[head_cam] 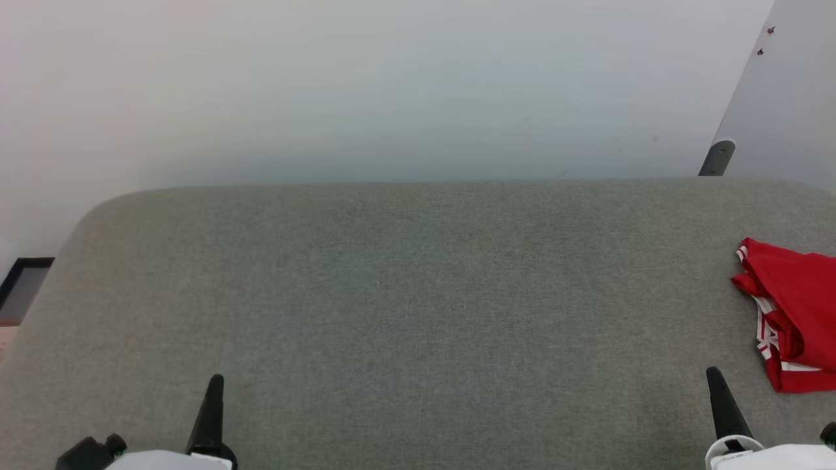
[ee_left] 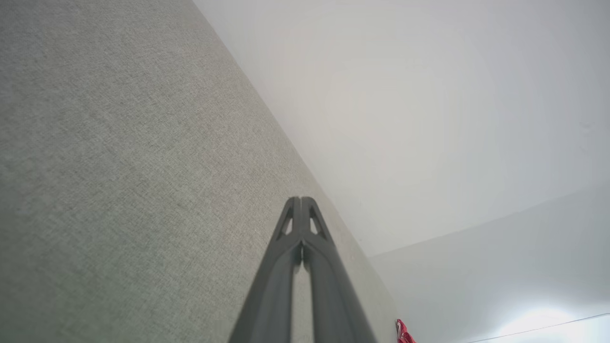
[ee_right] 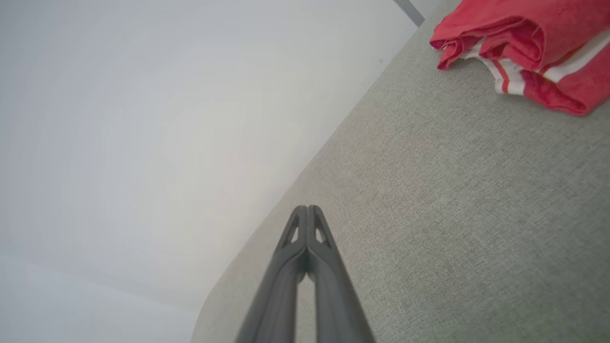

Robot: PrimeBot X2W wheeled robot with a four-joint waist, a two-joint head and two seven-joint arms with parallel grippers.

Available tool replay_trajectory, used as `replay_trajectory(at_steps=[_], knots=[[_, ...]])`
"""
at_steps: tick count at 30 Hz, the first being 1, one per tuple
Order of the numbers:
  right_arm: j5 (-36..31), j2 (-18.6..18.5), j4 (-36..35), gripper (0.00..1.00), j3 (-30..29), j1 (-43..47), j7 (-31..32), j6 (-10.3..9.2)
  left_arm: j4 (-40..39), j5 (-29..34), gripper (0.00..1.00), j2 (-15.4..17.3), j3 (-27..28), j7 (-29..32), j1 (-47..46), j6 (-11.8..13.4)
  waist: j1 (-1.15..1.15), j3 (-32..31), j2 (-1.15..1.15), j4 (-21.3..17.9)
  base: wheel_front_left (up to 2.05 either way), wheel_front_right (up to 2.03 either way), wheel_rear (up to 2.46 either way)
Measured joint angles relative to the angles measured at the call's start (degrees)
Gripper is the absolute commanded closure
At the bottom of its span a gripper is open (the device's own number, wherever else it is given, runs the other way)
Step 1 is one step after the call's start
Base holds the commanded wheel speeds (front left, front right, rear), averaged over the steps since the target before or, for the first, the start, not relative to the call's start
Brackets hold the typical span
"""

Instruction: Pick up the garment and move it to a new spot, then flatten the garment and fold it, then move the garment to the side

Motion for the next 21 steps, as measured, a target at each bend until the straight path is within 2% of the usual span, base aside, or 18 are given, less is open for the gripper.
replay_trajectory(at_steps=[21], knots=[[12.83,-0.01,1.11,1.00,-0.51,-2.74,3.13,0.00,0.01,-10.25,1.00,-1.22,0.45,3.05,-2.63,0.00,0.00,0.97,0.00,-0.70,0.00,0.00,0.00]])
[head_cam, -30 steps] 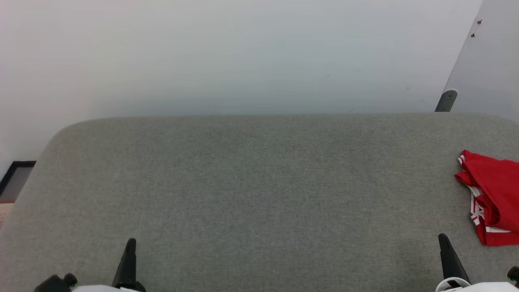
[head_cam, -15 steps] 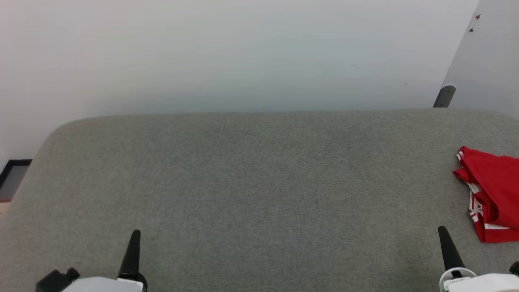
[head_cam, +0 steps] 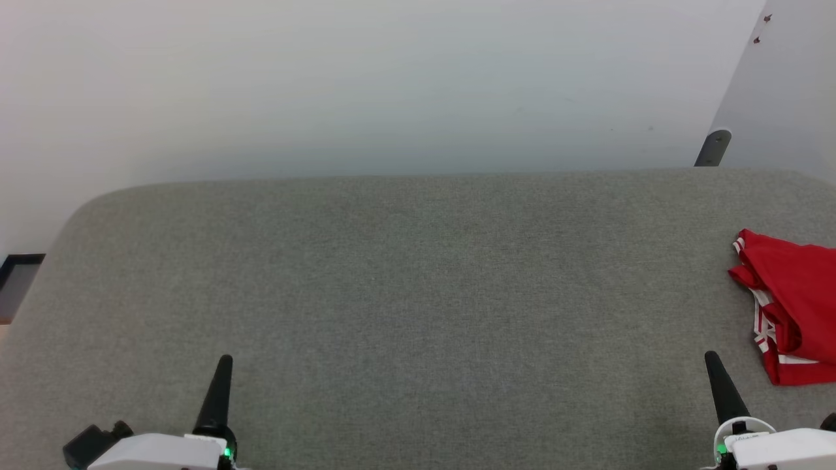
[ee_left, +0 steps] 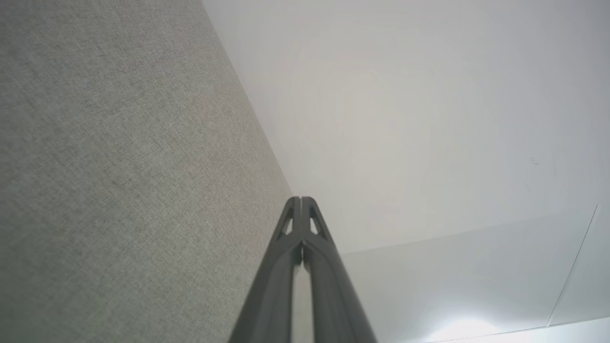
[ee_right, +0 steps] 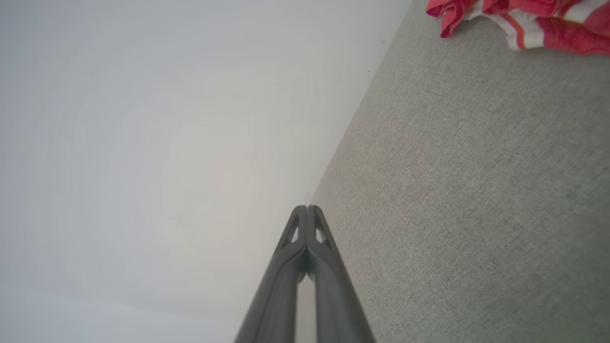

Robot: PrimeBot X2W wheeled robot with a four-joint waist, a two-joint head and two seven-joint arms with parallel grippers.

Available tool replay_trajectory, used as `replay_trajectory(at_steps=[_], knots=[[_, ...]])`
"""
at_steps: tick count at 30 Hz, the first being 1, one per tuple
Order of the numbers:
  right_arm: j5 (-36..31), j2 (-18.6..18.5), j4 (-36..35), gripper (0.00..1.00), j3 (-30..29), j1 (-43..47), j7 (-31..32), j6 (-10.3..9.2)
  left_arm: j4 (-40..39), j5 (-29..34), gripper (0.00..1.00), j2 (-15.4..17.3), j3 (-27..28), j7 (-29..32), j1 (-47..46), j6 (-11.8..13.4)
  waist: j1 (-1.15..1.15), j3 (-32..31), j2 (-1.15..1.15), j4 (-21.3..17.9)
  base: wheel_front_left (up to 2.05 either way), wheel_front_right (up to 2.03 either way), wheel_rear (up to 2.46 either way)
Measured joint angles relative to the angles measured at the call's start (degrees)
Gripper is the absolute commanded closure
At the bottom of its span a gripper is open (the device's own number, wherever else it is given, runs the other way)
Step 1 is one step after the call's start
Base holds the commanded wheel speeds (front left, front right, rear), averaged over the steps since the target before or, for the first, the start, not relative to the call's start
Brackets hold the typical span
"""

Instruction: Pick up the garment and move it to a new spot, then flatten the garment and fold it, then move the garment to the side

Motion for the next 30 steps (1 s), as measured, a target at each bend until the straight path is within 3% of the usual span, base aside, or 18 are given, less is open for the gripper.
replay_trajectory(at_steps=[30], knots=[[14.73,0.00,1.26,1.00,-0.70,-3.61,3.58,-0.01,0.03,-11.84,1.00,-1.53,0.48,3.58,-2.83,0.00,0.00,1.38,0.00,-1.00,0.00,0.00,0.00]])
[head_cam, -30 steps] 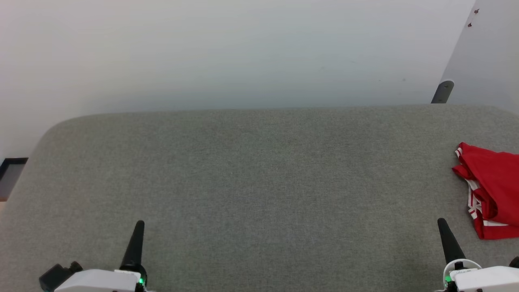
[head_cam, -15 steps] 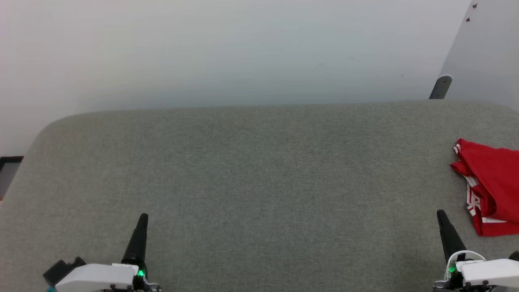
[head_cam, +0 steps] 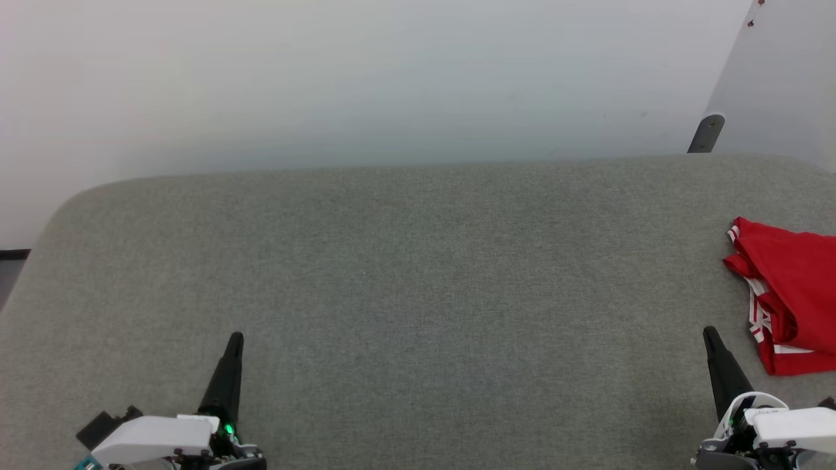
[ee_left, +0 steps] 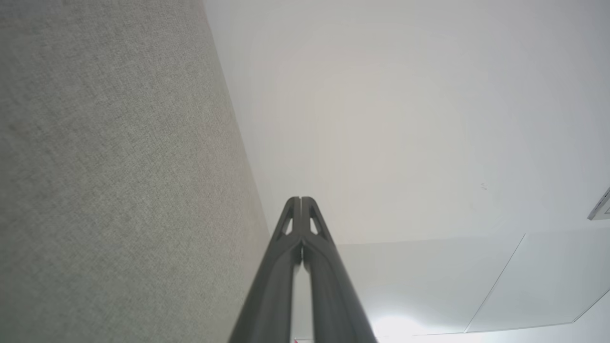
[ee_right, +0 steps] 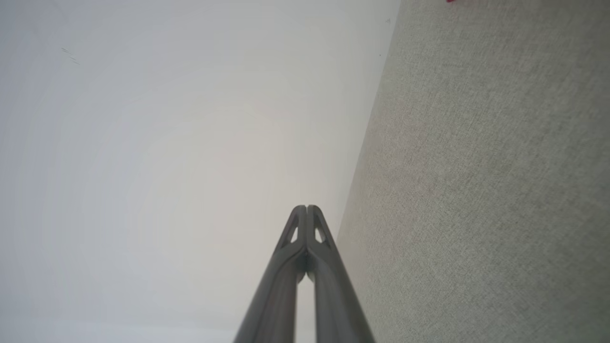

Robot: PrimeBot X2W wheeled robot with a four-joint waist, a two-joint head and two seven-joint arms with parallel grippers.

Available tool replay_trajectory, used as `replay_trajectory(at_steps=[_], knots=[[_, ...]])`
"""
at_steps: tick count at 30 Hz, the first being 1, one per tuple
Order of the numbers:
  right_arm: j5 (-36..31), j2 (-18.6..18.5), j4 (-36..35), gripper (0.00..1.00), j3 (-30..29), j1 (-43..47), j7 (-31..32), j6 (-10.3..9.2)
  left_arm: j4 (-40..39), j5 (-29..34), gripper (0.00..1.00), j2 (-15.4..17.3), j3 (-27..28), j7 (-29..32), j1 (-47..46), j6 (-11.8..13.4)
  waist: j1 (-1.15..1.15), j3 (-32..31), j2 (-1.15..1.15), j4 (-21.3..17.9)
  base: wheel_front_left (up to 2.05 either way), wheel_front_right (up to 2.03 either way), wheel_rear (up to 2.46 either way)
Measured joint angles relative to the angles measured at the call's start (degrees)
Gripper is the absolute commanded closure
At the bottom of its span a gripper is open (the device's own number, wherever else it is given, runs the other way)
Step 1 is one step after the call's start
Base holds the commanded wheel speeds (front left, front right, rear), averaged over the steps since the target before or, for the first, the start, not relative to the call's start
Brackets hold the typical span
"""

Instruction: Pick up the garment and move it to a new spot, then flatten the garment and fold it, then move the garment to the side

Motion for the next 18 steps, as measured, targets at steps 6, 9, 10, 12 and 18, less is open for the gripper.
replay_trajectory(at_steps=[6,9,10,12,18], knots=[[2.70,0.00,0.25,1.00,-0.15,-0.73,0.68,0.00,0.00,-2.12,1.00,-0.25,0.11,0.67,-0.59,0.00,0.00,0.28,0.00,-0.20,0.00,0.00,0.00],[3.79,0.00,0.33,1.00,-0.21,-1.00,0.96,0.00,0.01,-3.14,1.00,-0.37,0.15,0.93,-0.76,0.00,0.00,0.41,0.00,-0.30,0.00,0.00,0.00],[4.34,0.01,0.35,1.00,-0.22,-1.07,1.03,0.00,0.01,-3.44,1.00,-0.42,0.16,1.01,-0.84,0.00,0.00,0.46,0.00,-0.33,0.00,0.00,0.00],[5.25,0.01,0.45,1.00,-0.26,-1.20,1.20,0.00,0.01,-4.05,1.00,-0.51,0.19,1.27,-1.05,0.00,0.00,0.56,0.00,-0.40,0.00,0.00,0.00],[6.25,0.01,0.55,1.00,-0.36,-1.76,1.44,-0.01,0.01,-5.03,1.00,-0.66,0.23,1.49,-1.21,0.00,0.00,0.68,0.00,-0.50,0.00,0.00,0.00]])
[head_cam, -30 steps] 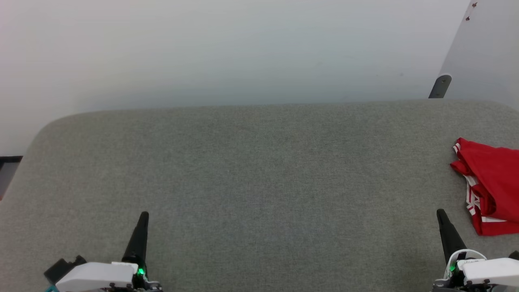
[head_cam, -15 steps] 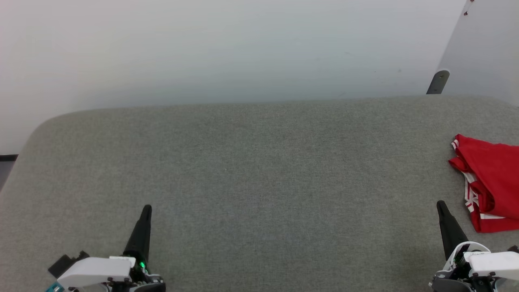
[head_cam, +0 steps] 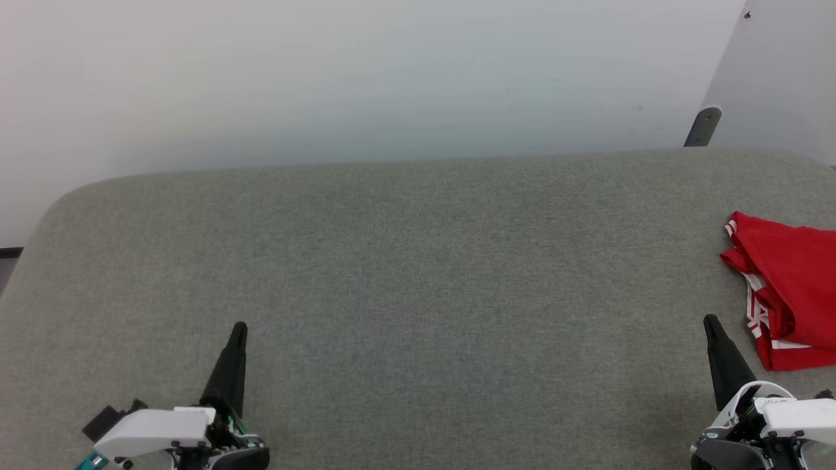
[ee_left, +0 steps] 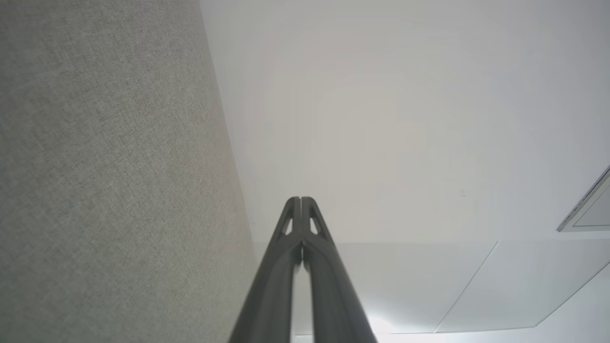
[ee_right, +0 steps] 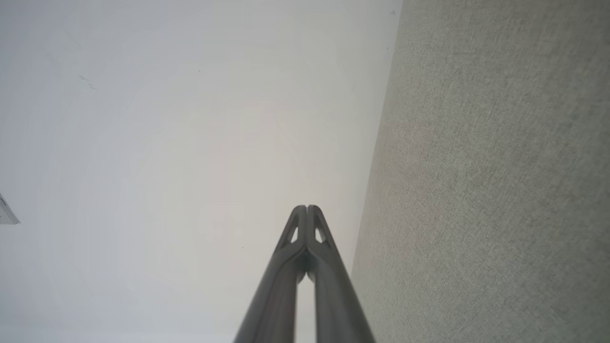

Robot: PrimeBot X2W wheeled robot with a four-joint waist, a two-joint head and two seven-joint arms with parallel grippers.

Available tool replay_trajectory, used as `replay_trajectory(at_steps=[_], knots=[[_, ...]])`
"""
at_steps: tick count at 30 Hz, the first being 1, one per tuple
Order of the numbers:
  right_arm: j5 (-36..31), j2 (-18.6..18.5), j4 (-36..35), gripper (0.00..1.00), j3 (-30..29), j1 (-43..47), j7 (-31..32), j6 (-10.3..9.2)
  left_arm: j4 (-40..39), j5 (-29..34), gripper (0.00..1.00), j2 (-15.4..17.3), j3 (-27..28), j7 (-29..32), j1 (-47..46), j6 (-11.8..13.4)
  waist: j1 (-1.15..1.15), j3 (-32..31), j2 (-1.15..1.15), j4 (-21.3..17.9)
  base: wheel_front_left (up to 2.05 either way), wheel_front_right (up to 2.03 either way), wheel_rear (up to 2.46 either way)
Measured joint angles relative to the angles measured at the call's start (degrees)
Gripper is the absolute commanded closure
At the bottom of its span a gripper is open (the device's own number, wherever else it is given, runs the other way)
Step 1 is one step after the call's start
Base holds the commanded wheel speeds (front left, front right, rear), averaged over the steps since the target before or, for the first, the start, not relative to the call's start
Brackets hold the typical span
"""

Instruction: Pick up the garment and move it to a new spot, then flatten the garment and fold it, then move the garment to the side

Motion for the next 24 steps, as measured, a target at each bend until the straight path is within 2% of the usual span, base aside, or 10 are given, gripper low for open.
replay_trajectory(at_steps=[24], knots=[[-0.01,0.01,0.00,1.00,-0.09,-0.01,0.09,0.00,0.00,0.00,1.00,0.00,0.01,0.00,0.00,0.00,0.00,0.00,0.00,0.00,0.00,0.00,0.00]])
